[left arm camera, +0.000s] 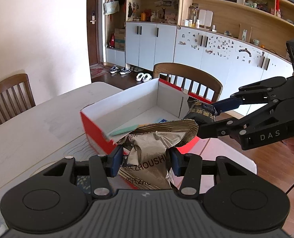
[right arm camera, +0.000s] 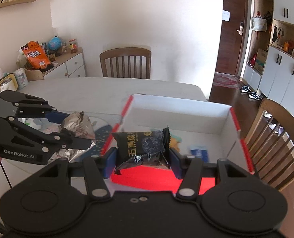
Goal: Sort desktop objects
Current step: 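Carry the black packet with the right tool while the left tool carries the silver wrapper to the box, then lower the black packet with the right tool while the left tool lowers the silver wrapper into the box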
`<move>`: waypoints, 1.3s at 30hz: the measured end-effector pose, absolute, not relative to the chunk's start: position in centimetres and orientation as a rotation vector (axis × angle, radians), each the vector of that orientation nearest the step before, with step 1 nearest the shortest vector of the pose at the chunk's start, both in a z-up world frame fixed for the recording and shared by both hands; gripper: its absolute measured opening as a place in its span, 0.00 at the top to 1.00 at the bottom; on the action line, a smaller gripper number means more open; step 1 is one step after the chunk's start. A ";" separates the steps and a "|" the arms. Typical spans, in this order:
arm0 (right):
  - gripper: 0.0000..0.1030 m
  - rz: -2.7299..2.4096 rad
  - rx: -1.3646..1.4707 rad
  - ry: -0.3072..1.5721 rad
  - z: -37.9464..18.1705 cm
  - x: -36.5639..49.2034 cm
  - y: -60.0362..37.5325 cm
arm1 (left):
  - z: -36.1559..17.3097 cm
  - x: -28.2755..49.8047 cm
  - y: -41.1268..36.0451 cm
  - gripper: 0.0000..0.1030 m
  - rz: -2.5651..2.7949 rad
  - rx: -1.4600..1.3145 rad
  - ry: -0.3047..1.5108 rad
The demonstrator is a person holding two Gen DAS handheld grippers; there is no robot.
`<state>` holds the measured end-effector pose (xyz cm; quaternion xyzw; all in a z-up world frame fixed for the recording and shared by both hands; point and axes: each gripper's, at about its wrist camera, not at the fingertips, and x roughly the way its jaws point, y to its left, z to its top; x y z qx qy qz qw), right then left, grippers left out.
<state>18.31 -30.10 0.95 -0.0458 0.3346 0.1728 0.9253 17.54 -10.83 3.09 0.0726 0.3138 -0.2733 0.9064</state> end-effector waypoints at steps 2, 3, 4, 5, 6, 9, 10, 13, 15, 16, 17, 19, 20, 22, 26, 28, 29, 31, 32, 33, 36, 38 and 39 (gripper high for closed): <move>0.47 0.352 -0.093 0.688 0.9 18.8 -31.1 | 2.9 18.2 -12.0 0.54 -0.558 0.144 0.653; 0.47 0.353 -0.093 0.688 0.9 19.0 -31.6 | 2.9 18.5 -12.4 0.54 -0.554 0.141 0.654; 0.47 0.351 -0.095 0.687 0.9 19.2 -32.1 | 2.8 18.9 -12.9 0.54 -0.550 0.135 0.657; 0.47 0.349 -0.097 0.686 0.9 19.5 -32.6 | 2.8 19.1 -13.3 0.54 -0.547 0.130 0.658; 0.47 0.346 -0.100 0.686 0.9 19.8 -33.1 | 2.8 19.5 -13.8 0.54 -0.543 0.127 0.660; 0.47 0.345 -0.106 0.688 0.9 20.6 -34.3 | 2.8 20.4 -15.2 0.54 -0.532 0.137 0.659; 0.47 0.344 -0.108 0.690 0.8 20.9 -34.7 | 2.7 20.8 -15.5 0.54 -0.530 0.140 0.660; 0.47 0.345 -0.108 0.700 0.7 22.0 -35.8 | 2.6 21.8 -16.6 0.54 -0.521 0.156 0.666; 0.47 0.342 -0.107 0.714 0.6 22.8 -36.3 | 2.4 22.6 -17.3 0.54 -0.517 0.160 0.678; 0.47 0.343 -0.106 0.721 0.5 23.3 -36.6 | 2.2 23.0 -17.6 0.54 -0.516 0.164 0.687; 0.47 0.343 -0.105 0.726 0.4 23.8 -36.8 | 2.1 23.4 -17.6 0.54 -0.512 0.170 0.693; 0.46 0.343 -0.105 0.736 0.3 24.8 -37.2 | 1.9 24.3 -18.2 0.54 -0.503 0.187 0.704; 0.47 0.345 -0.104 0.737 0.3 25.3 -37.4 | 1.8 24.7 -18.4 0.54 -0.500 0.192 0.707; 0.47 0.349 -0.101 0.747 0.2 26.3 -37.8 | 1.7 25.8 -18.9 0.54 -0.492 0.199 0.717; 0.47 0.352 -0.107 0.770 -0.4 28.1 -38.2 | 1.3 27.6 -19.5 0.54 -0.465 0.221 0.738; 0.47 0.353 -0.117 0.782 -0.8 29.0 -38.3 | 1.1 28.6 -19.8 0.54 -0.449 0.236 0.747; 0.47 0.354 -0.123 0.787 -1.0 29.3 -38.2 | 0.9 28.9 -19.9 0.54 -0.443 0.245 0.750; 0.47 0.353 -0.136 0.798 -1.6 30.1 -38.1 | 0.5 29.7 -20.3 0.54 -0.427 0.273 0.755; 0.47 0.353 -0.141 0.806 -1.8 30.6 -38.0 | 0.2 30.2 -20.5 0.54 -0.418 0.290 0.761; 0.47 0.350 -0.145 0.813 -2.1 30.9 -37.9 | -0.1 30.5 -20.6 0.54 -0.409 0.303 0.765; 0.47 0.346 -0.159 0.834 -2.9 31.9 -37.8 | -0.8 31.8 -20.8 0.54 -0.381 0.326 0.798; 0.47 0.344 -0.172 0.846 -3.3 32.4 -37.7 | -1.2 32.6 -21.0 0.54 -0.371 0.328 0.834; 0.47 0.344 -0.177 0.854 -3.6 32.7 -37.5 | -1.5 33.1 -21.0 0.54 -0.363 0.332 0.855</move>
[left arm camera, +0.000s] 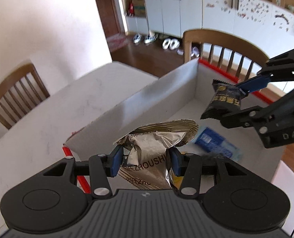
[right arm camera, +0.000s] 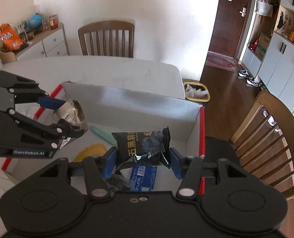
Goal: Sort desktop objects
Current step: 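Lower the black packet with the right tool while the left tool lowers the silver wrapper into the box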
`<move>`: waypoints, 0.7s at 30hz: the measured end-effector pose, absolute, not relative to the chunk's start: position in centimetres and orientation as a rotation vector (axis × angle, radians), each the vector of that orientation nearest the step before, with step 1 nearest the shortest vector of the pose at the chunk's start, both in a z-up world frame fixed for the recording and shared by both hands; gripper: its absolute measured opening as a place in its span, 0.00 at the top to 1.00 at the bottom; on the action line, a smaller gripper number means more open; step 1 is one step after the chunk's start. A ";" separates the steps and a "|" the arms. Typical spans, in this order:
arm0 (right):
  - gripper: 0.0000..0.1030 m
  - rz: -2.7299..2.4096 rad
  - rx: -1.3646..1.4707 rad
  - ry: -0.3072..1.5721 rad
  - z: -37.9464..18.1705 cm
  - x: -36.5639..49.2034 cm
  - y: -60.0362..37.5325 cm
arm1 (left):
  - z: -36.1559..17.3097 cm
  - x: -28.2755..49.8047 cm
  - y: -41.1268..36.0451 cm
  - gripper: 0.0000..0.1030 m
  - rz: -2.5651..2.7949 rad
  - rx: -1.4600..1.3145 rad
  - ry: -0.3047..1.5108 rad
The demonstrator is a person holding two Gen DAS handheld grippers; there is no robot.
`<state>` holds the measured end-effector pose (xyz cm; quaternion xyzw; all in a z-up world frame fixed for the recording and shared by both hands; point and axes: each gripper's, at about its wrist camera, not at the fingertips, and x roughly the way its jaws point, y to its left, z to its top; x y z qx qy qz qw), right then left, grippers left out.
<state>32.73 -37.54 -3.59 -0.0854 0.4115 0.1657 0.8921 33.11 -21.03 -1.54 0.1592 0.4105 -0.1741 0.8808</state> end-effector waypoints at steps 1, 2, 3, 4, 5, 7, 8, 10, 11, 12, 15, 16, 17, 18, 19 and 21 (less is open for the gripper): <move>0.47 0.345 -0.181 0.863 -3.9 33.0 -37.4 | -1.8 33.6 -21.0 0.54 -0.356 0.339 0.871; 0.47 0.346 -0.190 0.872 -4.1 33.3 -37.1 | -2.0 33.9 -21.0 0.54 -0.350 0.346 0.884; 0.47 0.345 -0.200 0.883 -4.5 33.6 -36.9 | -2.2 34.2 -21.0 0.54 -0.345 0.353 0.894; 0.47 0.343 -0.209 0.892 -4.7 34.1 -36.8 | -2.4 34.5 -21.1 0.54 -0.341 0.357 0.904; 0.47 0.342 -0.218 0.899 -5.1 34.3 -36.7 | -2.6 34.8 -20.9 0.54 -0.338 0.358 0.908; 0.47 0.338 -0.232 0.911 -5.6 34.9 -36.4 | -2.8 35.2 -21.2 0.54 -0.326 0.377 0.908; 0.47 0.335 -0.238 0.916 -5.9 35.2 -36.4 | -3.0 35.4 -21.4 0.54 -0.321 0.389 0.912; 0.47 0.331 -0.241 0.929 -6.3 35.8 -36.2 | -3.4 36.0 -21.8 0.54 -0.326 0.404 0.928; 0.47 0.333 -0.244 0.935 -6.5 36.0 -36.1 | -3.6 36.1 -21.9 0.54 -0.325 0.411 0.934; 0.47 0.335 -0.250 0.940 -6.7 36.3 -36.0 | -3.8 36.3 -22.0 0.54 -0.321 0.422 0.944; 0.47 0.335 -0.278 0.957 -7.4 36.8 -35.5 | -4.3 36.9 -22.1 0.54 -0.310 0.438 0.971; 0.47 0.333 -0.285 0.963 -7.7 37.0 -35.5 | -4.5 37.3 -22.0 0.54 -0.306 0.434 0.987; 0.47 0.334 -0.290 0.969 -7.9 37.1 -35.4 | -4.7 37.6 -21.9 0.54 -0.305 0.425 1.002; 0.47 0.335 -0.296 0.975 -8.2 37.2 -35.3 | -4.9 37.9 -21.7 0.54 -0.301 0.418 1.019; 0.47 0.336 -0.303 0.980 -8.3 37.3 -35.0 | -5.1 38.1 -21.6 0.54 -0.295 0.417 1.029; 0.47 0.339 -0.319 0.994 -8.8 37.5 -34.8 | -5.4 38.4 -21.6 0.54 -0.285 0.428 1.042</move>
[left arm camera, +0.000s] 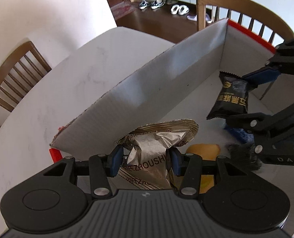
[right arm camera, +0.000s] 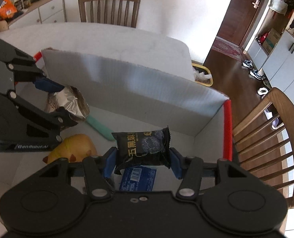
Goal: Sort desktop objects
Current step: 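Lower the black packet with the right tool while the left tool lowers the silver wrapper into the box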
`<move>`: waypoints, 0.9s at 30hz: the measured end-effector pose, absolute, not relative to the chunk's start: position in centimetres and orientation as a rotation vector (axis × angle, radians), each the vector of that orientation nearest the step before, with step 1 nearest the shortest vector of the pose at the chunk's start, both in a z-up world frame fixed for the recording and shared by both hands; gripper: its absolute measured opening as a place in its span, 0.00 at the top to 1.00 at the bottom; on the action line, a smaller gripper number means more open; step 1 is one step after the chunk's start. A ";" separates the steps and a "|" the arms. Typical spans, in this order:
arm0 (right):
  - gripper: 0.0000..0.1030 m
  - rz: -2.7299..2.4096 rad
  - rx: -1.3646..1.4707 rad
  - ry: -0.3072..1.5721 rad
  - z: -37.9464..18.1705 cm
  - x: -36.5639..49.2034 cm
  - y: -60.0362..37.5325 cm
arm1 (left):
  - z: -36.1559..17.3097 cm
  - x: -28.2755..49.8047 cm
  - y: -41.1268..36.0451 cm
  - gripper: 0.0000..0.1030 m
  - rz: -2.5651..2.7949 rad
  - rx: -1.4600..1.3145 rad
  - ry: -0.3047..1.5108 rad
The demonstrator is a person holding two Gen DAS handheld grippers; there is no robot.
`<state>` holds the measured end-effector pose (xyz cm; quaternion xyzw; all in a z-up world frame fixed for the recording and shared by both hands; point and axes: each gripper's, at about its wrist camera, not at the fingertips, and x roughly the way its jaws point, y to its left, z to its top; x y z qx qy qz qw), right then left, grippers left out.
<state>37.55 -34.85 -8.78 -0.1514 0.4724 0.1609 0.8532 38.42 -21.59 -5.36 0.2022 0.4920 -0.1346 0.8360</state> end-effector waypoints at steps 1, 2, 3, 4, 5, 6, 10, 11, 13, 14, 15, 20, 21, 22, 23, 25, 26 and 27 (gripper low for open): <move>0.47 0.340 -0.325 1.001 -9.0 37.7 -34.8 | -5.4 38.5 -21.6 0.54 -0.277 0.436 1.043; 0.47 0.343 -0.330 1.010 -9.2 37.8 -34.7 | -5.5 38.6 -21.7 0.54 -0.274 0.440 1.047; 0.47 0.345 -0.336 1.020 -9.3 37.9 -34.6 | -5.6 38.7 -21.8 0.54 -0.271 0.445 1.059; 0.47 0.349 -0.341 1.029 -9.5 38.0 -34.5 | -5.8 38.7 -22.0 0.54 -0.273 0.448 1.070; 0.47 0.354 -0.346 1.038 -9.6 38.1 -34.4 | -5.9 38.8 -22.0 0.54 -0.275 0.451 1.079; 0.47 0.359 -0.351 1.048 -9.8 38.2 -34.3 | -6.1 38.7 -22.1 0.54 -0.277 0.457 1.087; 0.47 0.373 -0.368 1.068 -10.2 38.0 -34.1 | -6.8 38.8 -22.4 0.54 -0.293 0.473 1.122; 0.47 0.376 -0.373 1.071 -10.2 38.0 -34.0 | -6.9 38.8 -22.3 0.54 -0.289 0.470 1.127; 0.47 0.384 -0.383 1.079 -10.4 37.8 -34.0 | -6.9 39.1 -22.1 0.54 -0.290 0.450 1.142; 0.47 0.388 -0.385 1.083 -10.3 38.0 -33.9 | -6.9 39.2 -22.0 0.54 -0.293 0.438 1.149; 0.47 0.392 -0.386 1.086 -10.4 38.0 -33.9 | -6.9 39.2 -22.0 0.54 -0.292 0.438 1.152; 0.47 0.406 -0.403 1.091 -10.6 38.0 -34.1 | -7.0 39.1 -22.1 0.54 -0.302 0.459 1.144; 0.46 0.406 -0.405 1.091 -10.7 38.1 -34.1 | -7.0 39.2 -22.0 0.54 -0.303 0.461 1.146; 0.46 0.404 -0.406 1.091 -10.8 38.1 -34.1 | -7.0 39.3 -21.9 0.54 -0.303 0.459 1.150; 0.45 0.402 -0.406 1.090 -10.8 38.1 -34.1 | -6.9 39.4 -21.8 0.53 -0.303 0.457 1.152; 0.43 0.405 -0.400 1.087 -10.8 38.2 -34.1 | -6.9 39.5 -21.6 0.53 -0.305 0.458 1.152; 0.43 0.406 -0.395 1.087 -10.8 38.2 -34.2 | -6.9 39.5 -21.6 0.53 -0.306 0.461 1.150; 0.41 0.404 -0.393 1.084 -10.8 38.2 -34.3 | -6.8 39.5 -21.5 0.53 -0.310 0.463 1.148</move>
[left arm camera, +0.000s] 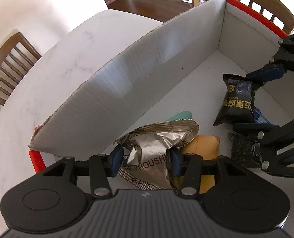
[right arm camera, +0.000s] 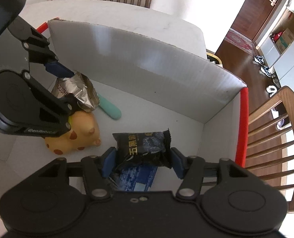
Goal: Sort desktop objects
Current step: 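Lower the black packet with the right tool while the left tool lowers the silver wrapper into the box, then open both tools releasing the packet and wrapper, then lift out of the box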
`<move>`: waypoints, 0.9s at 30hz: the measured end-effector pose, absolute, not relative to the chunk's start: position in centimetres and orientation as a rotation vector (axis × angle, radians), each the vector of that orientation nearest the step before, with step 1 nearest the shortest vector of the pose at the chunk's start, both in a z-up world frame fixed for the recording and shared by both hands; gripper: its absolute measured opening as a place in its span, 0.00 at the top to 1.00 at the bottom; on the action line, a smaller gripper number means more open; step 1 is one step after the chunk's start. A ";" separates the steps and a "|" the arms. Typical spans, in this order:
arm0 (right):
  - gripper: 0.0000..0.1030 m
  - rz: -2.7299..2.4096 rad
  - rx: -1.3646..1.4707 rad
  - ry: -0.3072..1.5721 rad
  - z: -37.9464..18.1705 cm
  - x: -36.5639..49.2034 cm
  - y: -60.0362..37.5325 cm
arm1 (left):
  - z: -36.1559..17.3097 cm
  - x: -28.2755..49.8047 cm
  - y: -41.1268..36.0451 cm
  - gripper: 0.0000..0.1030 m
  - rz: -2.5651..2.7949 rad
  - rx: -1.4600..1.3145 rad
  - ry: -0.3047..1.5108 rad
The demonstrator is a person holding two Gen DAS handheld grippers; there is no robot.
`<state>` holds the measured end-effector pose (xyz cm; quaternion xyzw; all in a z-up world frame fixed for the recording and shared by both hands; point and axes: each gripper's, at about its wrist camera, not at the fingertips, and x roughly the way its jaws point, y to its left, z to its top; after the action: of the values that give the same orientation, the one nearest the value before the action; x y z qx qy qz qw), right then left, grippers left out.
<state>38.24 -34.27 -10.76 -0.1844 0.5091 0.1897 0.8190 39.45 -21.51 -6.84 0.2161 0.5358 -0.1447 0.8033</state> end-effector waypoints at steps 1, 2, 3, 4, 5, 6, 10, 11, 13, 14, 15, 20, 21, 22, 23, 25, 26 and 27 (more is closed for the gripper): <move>0.41 0.403 -0.395 1.080 -10.7 38.3 -34.3 | -6.8 39.4 -21.4 0.52 -0.309 0.466 1.145; 0.40 0.405 -0.396 1.077 -10.6 38.2 -34.4 | -6.7 39.4 -21.3 0.49 -0.306 0.470 1.143; 0.39 0.407 -0.394 1.073 -10.5 38.2 -34.4 | -6.7 39.4 -21.2 0.46 -0.304 0.473 1.138; 0.38 0.406 -0.394 1.069 -10.4 38.1 -34.4 | -6.6 39.3 -21.2 0.37 -0.301 0.475 1.130; 0.38 0.404 -0.396 1.063 -10.3 38.0 -34.3 | -6.4 39.2 -21.0 0.36 -0.301 0.478 1.118; 0.38 0.406 -0.399 1.057 -10.2 37.9 -34.3 | -6.2 39.2 -20.9 0.36 -0.302 0.478 1.112; 0.38 0.417 -0.392 1.035 -9.3 37.4 -34.4 | -5.7 38.7 -20.4 0.35 -0.311 0.478 1.096; 0.38 0.421 -0.390 1.028 -9.0 37.3 -34.5 | -5.5 38.5 -20.3 0.35 -0.313 0.477 1.091; 0.38 0.426 -0.382 1.017 -8.4 36.9 -34.7 | -5.0 38.1 -19.9 0.35 -0.319 0.468 1.079; 0.38 0.428 -0.376 1.012 -8.1 36.7 -34.8 | -4.8 38.0 -20.2 0.35 -0.321 0.463 1.073; 0.38 0.431 -0.368 1.006 -7.8 36.5 -34.9 | -4.4 37.8 -20.1 0.35 -0.323 0.456 1.065; 0.38 0.439 -0.321 0.977 -6.0 35.3 -35.5 | -2.8 36.5 -20.9 0.35 -0.349 0.417 1.030; 0.38 0.439 -0.310 0.971 -5.7 35.0 -35.6 | -2.4 36.1 -20.8 0.35 -0.353 0.407 1.023; 0.38 0.440 -0.302 0.965 -5.3 34.7 -35.7 | -2.0 35.2 -20.8 0.35 -0.358 0.394 1.015; 0.38 0.440 -0.294 0.960 -4.9 34.4 -35.7 | -1.7 35.0 -20.7 0.35 -0.365 0.382 1.005; 0.38 0.439 -0.275 0.948 -4.1 33.8 -36.0 | -0.8 34.3 -20.6 0.35 -0.377 0.365 0.988; 0.38 0.440 -0.264 0.944 -3.9 33.5 -36.1 | -0.5 33.9 -20.6 0.35 -0.385 0.359 0.980; 0.38 0.439 -0.255 0.938 -3.5 33.3 -36.2 | -0.3 33.6 -20.6 0.35 -0.395 0.354 0.972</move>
<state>33.28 -36.24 -3.51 -0.1217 0.4472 0.2094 0.8610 33.61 -20.65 -0.30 0.1682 0.4615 -0.1873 0.8507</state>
